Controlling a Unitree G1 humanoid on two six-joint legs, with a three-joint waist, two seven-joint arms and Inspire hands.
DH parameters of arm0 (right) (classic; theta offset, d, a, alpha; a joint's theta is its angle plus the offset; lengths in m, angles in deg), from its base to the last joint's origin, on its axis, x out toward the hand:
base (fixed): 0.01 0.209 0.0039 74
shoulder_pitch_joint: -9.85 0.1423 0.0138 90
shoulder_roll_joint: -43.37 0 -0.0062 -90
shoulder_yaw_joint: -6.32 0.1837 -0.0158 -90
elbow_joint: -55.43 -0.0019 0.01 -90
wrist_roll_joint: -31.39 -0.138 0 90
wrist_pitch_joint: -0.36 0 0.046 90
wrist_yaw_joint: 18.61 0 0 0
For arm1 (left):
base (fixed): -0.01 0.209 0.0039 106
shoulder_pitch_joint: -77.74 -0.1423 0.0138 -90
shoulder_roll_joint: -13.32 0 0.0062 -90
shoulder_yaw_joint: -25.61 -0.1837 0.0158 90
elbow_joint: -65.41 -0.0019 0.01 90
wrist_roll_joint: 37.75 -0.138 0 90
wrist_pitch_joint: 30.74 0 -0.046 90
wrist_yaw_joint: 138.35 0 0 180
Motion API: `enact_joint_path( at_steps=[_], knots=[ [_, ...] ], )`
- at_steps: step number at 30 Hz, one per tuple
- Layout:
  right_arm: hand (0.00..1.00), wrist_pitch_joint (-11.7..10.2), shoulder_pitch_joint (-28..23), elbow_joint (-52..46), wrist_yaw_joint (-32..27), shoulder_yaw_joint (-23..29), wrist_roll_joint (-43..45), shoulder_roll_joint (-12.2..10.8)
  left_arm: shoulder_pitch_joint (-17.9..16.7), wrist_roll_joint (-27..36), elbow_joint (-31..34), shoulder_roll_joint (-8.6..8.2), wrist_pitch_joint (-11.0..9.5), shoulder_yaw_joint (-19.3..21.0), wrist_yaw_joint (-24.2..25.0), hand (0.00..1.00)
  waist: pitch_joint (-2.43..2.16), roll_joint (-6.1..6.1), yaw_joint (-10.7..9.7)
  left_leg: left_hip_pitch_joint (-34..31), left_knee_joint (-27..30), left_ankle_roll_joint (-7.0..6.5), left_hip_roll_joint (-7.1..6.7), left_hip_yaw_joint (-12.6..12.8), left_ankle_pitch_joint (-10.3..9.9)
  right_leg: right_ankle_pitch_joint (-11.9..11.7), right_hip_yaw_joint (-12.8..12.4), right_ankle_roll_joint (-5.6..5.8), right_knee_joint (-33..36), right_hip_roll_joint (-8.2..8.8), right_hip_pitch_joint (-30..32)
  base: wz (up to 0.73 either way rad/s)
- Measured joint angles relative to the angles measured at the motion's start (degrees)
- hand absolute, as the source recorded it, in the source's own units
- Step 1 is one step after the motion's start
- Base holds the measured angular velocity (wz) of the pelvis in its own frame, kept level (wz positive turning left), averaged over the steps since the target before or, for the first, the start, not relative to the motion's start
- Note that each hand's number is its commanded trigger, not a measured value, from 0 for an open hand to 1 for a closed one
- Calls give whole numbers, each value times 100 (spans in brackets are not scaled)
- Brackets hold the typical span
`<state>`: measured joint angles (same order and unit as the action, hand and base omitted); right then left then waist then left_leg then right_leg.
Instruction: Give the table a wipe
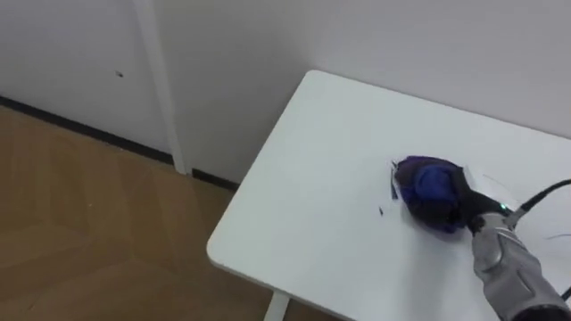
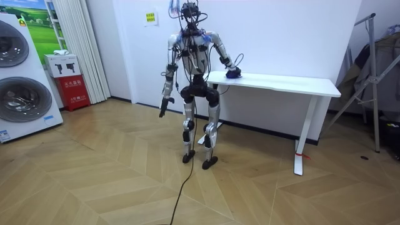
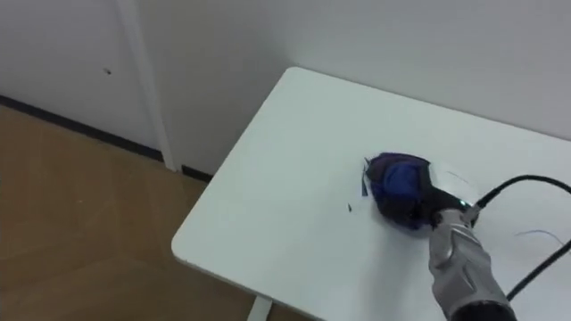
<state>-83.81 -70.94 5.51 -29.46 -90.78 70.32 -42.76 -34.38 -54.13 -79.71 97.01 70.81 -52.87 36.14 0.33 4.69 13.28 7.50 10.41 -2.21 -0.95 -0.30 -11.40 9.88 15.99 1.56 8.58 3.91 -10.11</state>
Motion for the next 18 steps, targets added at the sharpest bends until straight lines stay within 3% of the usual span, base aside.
enact_joint_path(
  at_steps=[2, 4, 8, 11, 13, 17, 18],
  knots=[
    [100, -231, -187, 46, -183, 105, -112, 0, -3, 5, -2, -2, -21, 12, 0, 0, -9, 9, -85, 32, -3, -1, -3, -42, -7, -1, -4, 1, 10, 0, -54, 24],
    [100, -542, -425, 280, -451, 364, -413, -11, 49, -10, -1, -1, -160, 83, -12, 0, -48, -40, -169, 134, -95, -19, -13, -78, -19, -1, -6, 2, 0, 10, -167, 20],
    [100, -923, -673, 729, -787, 986, -749, -14, 47, -83, -20, 15, -221, 324, -46, 0, -97, -103, -357, 218, -121, -63, -32, -64, -49, -3, -6, 5, 5, 28, -239, 2],
    [100, -1001, -798, 1185, -930, 1761, -951, 5, 10, -147, -39, 23, -221, 654, -47, 0, -144, -109, -551, 282, -114, -97, -54, -61, -69, -4, -8, 10, 13, 56, -294, 0],
    [100, -1004, -1087, 1367, -1069, 2061, -1079, 184, -30, -201, -54, 23, -201, 776, -54, 0, -195, -105, -617, 333, -107, -131, -69, 2, -109, 15, 2, 53, 50, 88, -314, -13],
    [100, -993, -1515, 1414, -1231, 2366, -1213, 270, 0, -242, -54, 36, -214, 819, -59, 0, -196, -126, -704, 368, 80, -182, -30, 103, -255, 79, 197, 156, 394, 193, -251, -17],
    [100, -954, -1547, 1414, -1279, 2384, -1221, 257, -1, -231, -56, 37, -214, 797, -65, 0, -197, -164, -686, 343, 231, -198, 23, 211, -370, 134, 245, 230, 616, 221, -170, -36]
  ],
)
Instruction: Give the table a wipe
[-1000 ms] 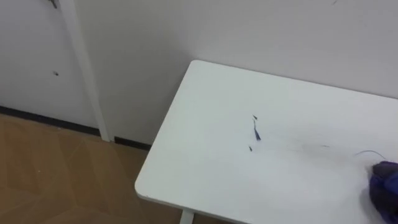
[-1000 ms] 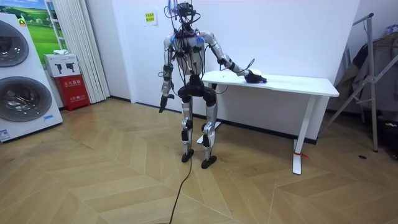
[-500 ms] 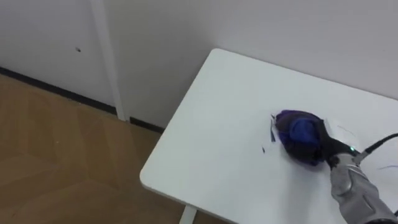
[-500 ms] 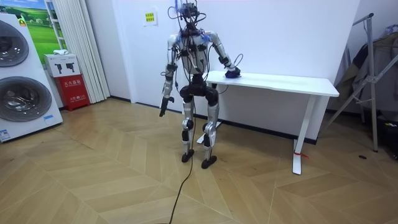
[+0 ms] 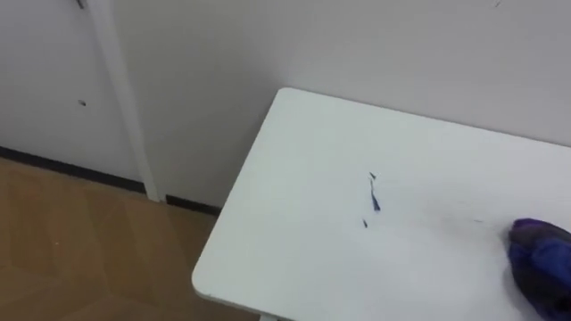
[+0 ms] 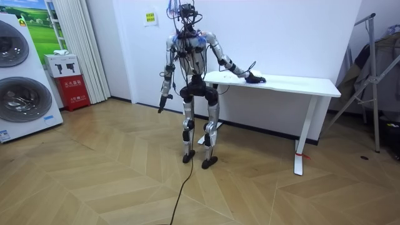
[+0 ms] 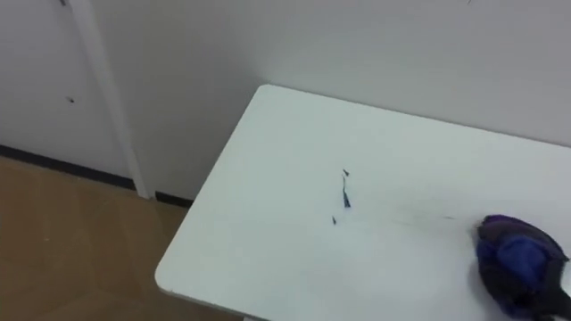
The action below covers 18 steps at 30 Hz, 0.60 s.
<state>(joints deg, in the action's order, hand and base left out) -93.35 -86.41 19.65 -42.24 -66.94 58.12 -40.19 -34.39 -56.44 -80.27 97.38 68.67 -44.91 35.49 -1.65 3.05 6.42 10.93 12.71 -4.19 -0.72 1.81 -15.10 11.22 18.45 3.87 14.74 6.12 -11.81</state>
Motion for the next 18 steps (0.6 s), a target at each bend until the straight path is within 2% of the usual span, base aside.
enact_joint_path(
  at_steps=[1, 2, 4, 5, 6, 7, 8, 10, 11, 12, 13, 14, 16, 17, 18],
  knots=[
    [100, 58, 43, -12, -28, -25, -31, -21, 9, 19, 0, 8, -2, -34, -14, 0, 1, -10, 36, -13, 77, -5, 26, 36, -29, 16, 42, -1, 125, 15, 58, -49],
    [100, 216, 144, -33, -92, -161, -106, -48, 84, 51, -37, 25, -41, -156, -80, 0, 1, -57, 87, -74, 213, -19, 108, 169, -93, 51, 25, 20, 458, 47, 232, -57],
    [100, 609, 437, -93, -209, -401, -139, -151, 385, 60, -230, 70, -166, -304, -120, 0, 26, -105, 295, -218, 394, 12, 223, 409, -135, 173, -20, -10, 1266, 326, 650, -65],
    [100, 930, 685, -84, -304, -603, -142, -256, 595, 117, -353, 142, -261, -450, -163, 0, 32, -118, 508, -339, 527, 63, 337, 567, -172, 278, -101, -12, 1641, 583, 843, -82],
    [100, 1181, 1054, -59, -328, -952, -139, -346, 876, 126, -579, 239, -396, -634, -226, 0, 55, -132, 739, -535, 712, 162, 525, 676, -229, 286, -121, 2, 1746, 825, 973, -101],
    [100, 1297, 1490, -60, -288, -1362, -85, -489, 1151, 180, -787, 342, -498, -736, -224, 0, 92, -112, 905, -782, 909, 254, 682, 690, -279, 267, -121, 35, 1707, 1057, 1106, -87],
    [100, 1318, 1747, -65, -256, -1598, 34, -572, 1316, 167, -872, 380, -534, -752, -219, 0, 135, -100, 979, -932, 1023, 312, 776, 679, -297, 264, -139, 41, 1637, 1157, 1189, -61],
    [100, 1239, 2626, -69, 14, -2196, 342, -785, 1765, 297, -963, 519, -667, -808, -215, 0, 232, -5, 1181, -1555, 1450, 573, 1116, 508, -343, 101, -423, 170, 1011, 1331, 1254, -12],
    [100, 1174, 2797, -69, 88, -2249, 362, -785, 1853, 354, -944, 557, -720, -867, -214, 0, 254, 44, 1203, -1721, 1532, 648, 1170, 410, -332, 14, -429, 195, 834, 1375, 1251, 33],
    [100, 1034, 3051, -82, 177, -2249, 371, -780, 1937, 361, -843, 647, -764, -1009, -214, 0, 281, 135, 1264, -2009, 1675, 814, 1319, 217, -305, -189, -411, 211, 511, 1412, 1247, 42],
    [100, 979, 3141, -76, 211, -2250, 383, -778, 1941, 374, -825, 713, -780, -1095, -213, 0, 274, 171, 1277, -2133, 1720, 907, 1382, 83, -267, -304, -392, 212, 361, 1402, 1233, 66],
    [100, 886, 3206, -73, 280, -2242, 447, -766, 1902, 403, -825, 837, -752, -1123, -201, 0, 265, 233, 1275, -2243, 1693, 1112, 1492, -221, -187, -458, -386, 262, 58, 1340, 1162, 70],
    [100, 780, 3065, -134, 344, -2217, 555, -585, 1632, 472, -805, 1026, -647, -1014, -200, 0, 257, 273, 1230, -2257, 1493, 1582, 1850, -655, -8, -514, -373, 289, -17, 1070, 1299, 77],
    [100, 759, 2990, -153, 344, -2205, 584, -509, 1555, 470, -783, 1069, -638, -962, -195, 0, 254, 313, 1210, -2235, 1448, 1691, 1902, -697, 49, -517, -302, 380, 134, 1026, 1402, 76],
    [100, 640, 2738, -184, 323, -2091, 628, -350, 1369, 470, -708, 1024, -595, -833, -206, 0, 210, 247, 1112, -2164, 1307, 1738, 2152, -802, 206, -60, -43, 730, 718, 883, 1434, 78]
  ],
)
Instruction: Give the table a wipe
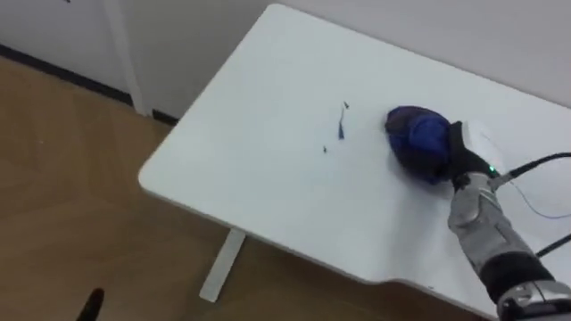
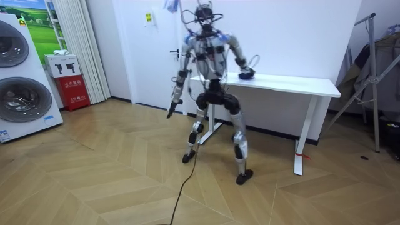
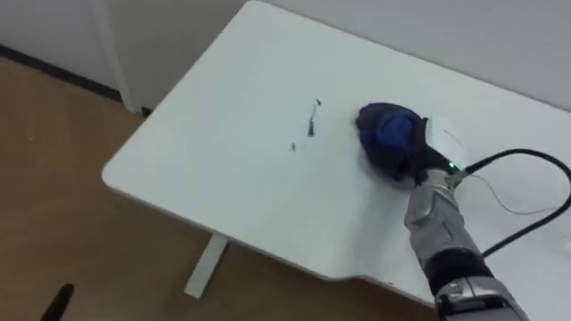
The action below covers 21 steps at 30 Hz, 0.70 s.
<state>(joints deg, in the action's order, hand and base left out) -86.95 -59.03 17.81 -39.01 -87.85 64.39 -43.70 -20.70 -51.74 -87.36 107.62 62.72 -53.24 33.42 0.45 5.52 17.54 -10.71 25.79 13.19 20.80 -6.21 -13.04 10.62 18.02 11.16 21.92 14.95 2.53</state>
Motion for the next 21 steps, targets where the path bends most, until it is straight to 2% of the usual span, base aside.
enact_joint_path(
  at_steps=[1, 2, 3, 4, 5, 6, 7, 8, 9, 10, 11, 12, 13, 14, 16, 17, 18, 19, 21],
  knots=[
    [100, -71, -327, -97, -19, 175, 8, 99, -287, -11, 62, -67, 40, 9, 4, 0, 9, -86, -169, 30, -124, -400, 174, 53, 295, 290, 200, -231, 236, -142, -75, 82],
    [100, -118, -523, -167, -24, 284, 18, 172, -419, -15, 77, -125, 49, 6, 5, 0, 12, -75, -243, 33, -128, -513, 146, 135, 451, 403, 276, -375, 271, -163, -125, 72],
    [100, -156, -772, -186, -8, 431, 37, 308, -642, -44, 78, -251, 78, -4, 20, 0, 1, -40, -404, 43, -5, -507, -34, 387, 505, 512, 293, -577, 249, -202, -186, 53],
    [100, -137, -899, -266, 73, 575, 67, 408, -735, -77, 74, -361, 127, 2, 35, 0, -5, -36, -490, 49, 73, -537, -207, 721, 473, 511, 303, -625, 161, -248, -213, 37],
    [100, -85, -929, -317, 129, 618, 71, 446, -751, -73, 74, -417, 138, 2, 35, 0, 12, -62, -505, 66, 137, -587, -323, 785, 394, 493, 312, -728, 95, -301, -241, 4],
    [100, -6, -941, -390, 251, 685, 78, 475, -752, -45, 75, -514, 140, 1, 39, 0, 35, -97, -509, 169, 206, -661, -630, 898, 186, 466, 293, -956, -20, -360, -280, -27],
    [100, 6, -916, -537, 412, 680, 122, 473, -720, -48, 94, -576, 135, -16, 39, 0, 37, -140, -490, 288, 203, -775, -972, 1049, -5, 448, 202, -1128, -79, -414, -280, -38],
    [100, 43, -916, -668, 497, 628, 194, 467, -684, -54, 94, -603, 129, -20, 41, 0, 37, -182, -460, 344, 187, -839, -1109, 1132, -100, 425, 149, -1172, -115, -461, -278, -60],
    [100, 123, -836, -879, 626, 505, 416, 457, -585, -47, 94, -646, 128, -18, 38, 0, 41, -242, -360, 452, 88, -1008, -1390, 1245, -223, 397, -23, -1219, -121, -523, -221, -73],
    [100, 170, -669, -972, 738, 221, 522, 451, -490, -4, 90, -669, 127, -21, 12, 0, 31, -310, -269, 581, -180, -1141, -1650, 1298, -243, 374, -222, -1259, -109, -597, -158, -79],
    [100, 201, -588, -1021, 780, 81, 530, 426, -463, 15, 90, -674, 127, -18, -14, 0, 35, -317, -218, 660, -311, -1224, -1697, 1403, -225, 371, -311, -1264, -98, -619, -127, -88],
    [100, 225, -467, -1134, 871, -156, 612, 356, -397, 81, 94, -684, 134, -3, -45, 0, 35, -315, -56, 856, -537, -1234, -1749, 1436, -116, 357, -532, -1314, -91, -680, -9, -92],
    [100, 227, -346, -1287, 989, -319, 751, 256, -363, 95, 118, -731, 149, 0, -47, 0, 12, -346, 18, 971, -757, -1222, -1755, 1454, -24, 342, -730, -1543, -136, -801, 56, -83],
    [100, 202, -283, -1321, 1011, -366, 765, 230, -358, 96, 156, -763, 163, 4, -49, 0, 3, -368, -2, 1009, -847, -1219, -1760, 1441, 14, 326, -760, -1622, -175, -829, 56, -39],
    [100, 104, -209, -1364, 1010, -366, 741, 218, -372, 113, 313, -815, 221, -16, -90, 0, 6, -343, -17, 1103, -1112, -1228, -1820, 1406, 126, 304, -828, -1630, -261, -835, 55, 5],
    [100, 103, -231, -1368, 992, -346, 678, 218, -418, 109, 349, -809, 232, -13, -173, 0, -8, -278, -54, 1157, -1267, -1232, -1855, 1398, 178, 280, -860, -1582, -311, -825, 36, 11],
    [100, 103, -290, -1363, 935, -294, 647, 220, -527, 110, 420, -810, 273, 16, -256, 0, -27, -218, -58, 1167, -1315, -1231, -1858, 1354, 178, 215, -846, -1453, -337, -820, 29, 22],
    [100, 70, -403, -1335, 851, -172, 633, 229, -666, 111, 502, -812, 363, 54, -263, 0, -23, -162, -132, 1167, -1317, -1231, -1857, 1253, 178, 127, -755, -1254, -352, -805, -34, 29],
    [100, 7, -698, -1177, 697, 125, 495, 243, -847, 105, 544, -810, 454, 219, -256, 0, -35, -92, -344, 1209, -1364, -1230, -1860, 1040, 178, 17, -549, -939, -500, -796, -248, 63]
  ],
)
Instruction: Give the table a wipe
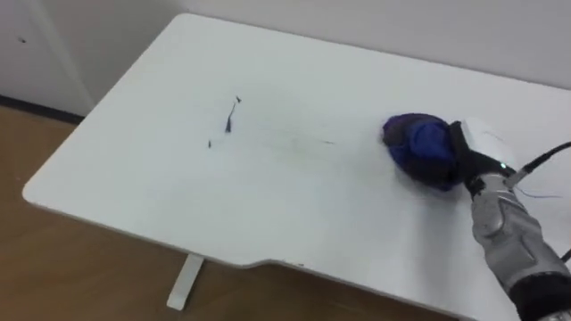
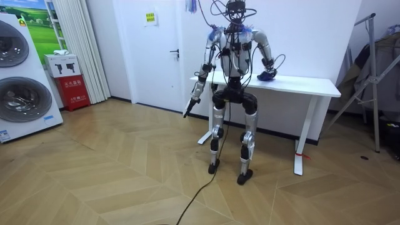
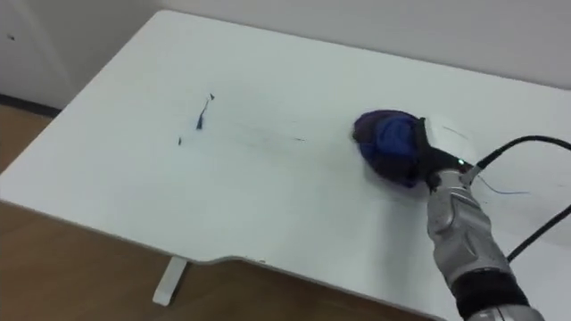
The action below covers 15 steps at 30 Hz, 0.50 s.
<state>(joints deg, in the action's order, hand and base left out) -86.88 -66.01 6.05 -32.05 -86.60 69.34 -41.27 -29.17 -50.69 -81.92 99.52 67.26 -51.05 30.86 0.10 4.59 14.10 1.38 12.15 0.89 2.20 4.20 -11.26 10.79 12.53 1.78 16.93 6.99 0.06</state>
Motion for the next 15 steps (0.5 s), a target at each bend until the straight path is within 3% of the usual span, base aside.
enact_joint_path(
  at_steps=[4, 6, 8, 11, 15],
  knots=[
    [100, -281, -713, 431, -442, 763, -512, 17, -378, -54, 8, 11, 25, 473, 39, 0, -30, 73, -175, 191, -69, 2, -29, -125, -1, -66, 224, 142, -486, -17, -496, 30],
    [100, -299, -948, 644, -642, 1186, -719, 36, -552, -54, 11, 13, 22, 785, 41, 0, -40, 63, -287, 372, -126, 3, -53, -135, -3, -75, 262, 164, -669, -22, -763, 8],
    [100, -280, -1088, 666, -702, 1329, -774, 66, -596, -7, 18, 9, 22, 792, 47, 0, -51, 20, -401, 464, -131, 3, -64, -140, -3, -87, 315, 185, -735, -17, -884, -2],
    [100, -133, -1011, 590, -708, 1241, -704, 71, -445, -15, 72, -3, 17, 752, 136, 0, -37, -66, -406, 520, -143, 4, -60, -128, -4, -82, 249, 195, -724, -28, -890, -19],
    [100, 422, -364, 540, -565, 414, -565, 8, -1, -18, 177, -60, -10, 222, 140, 0, -16, -150, -248, 509, -200, 62, 23, 51, -43, -108, 137, 213, -656, -93, -753, -34]
  ],
)
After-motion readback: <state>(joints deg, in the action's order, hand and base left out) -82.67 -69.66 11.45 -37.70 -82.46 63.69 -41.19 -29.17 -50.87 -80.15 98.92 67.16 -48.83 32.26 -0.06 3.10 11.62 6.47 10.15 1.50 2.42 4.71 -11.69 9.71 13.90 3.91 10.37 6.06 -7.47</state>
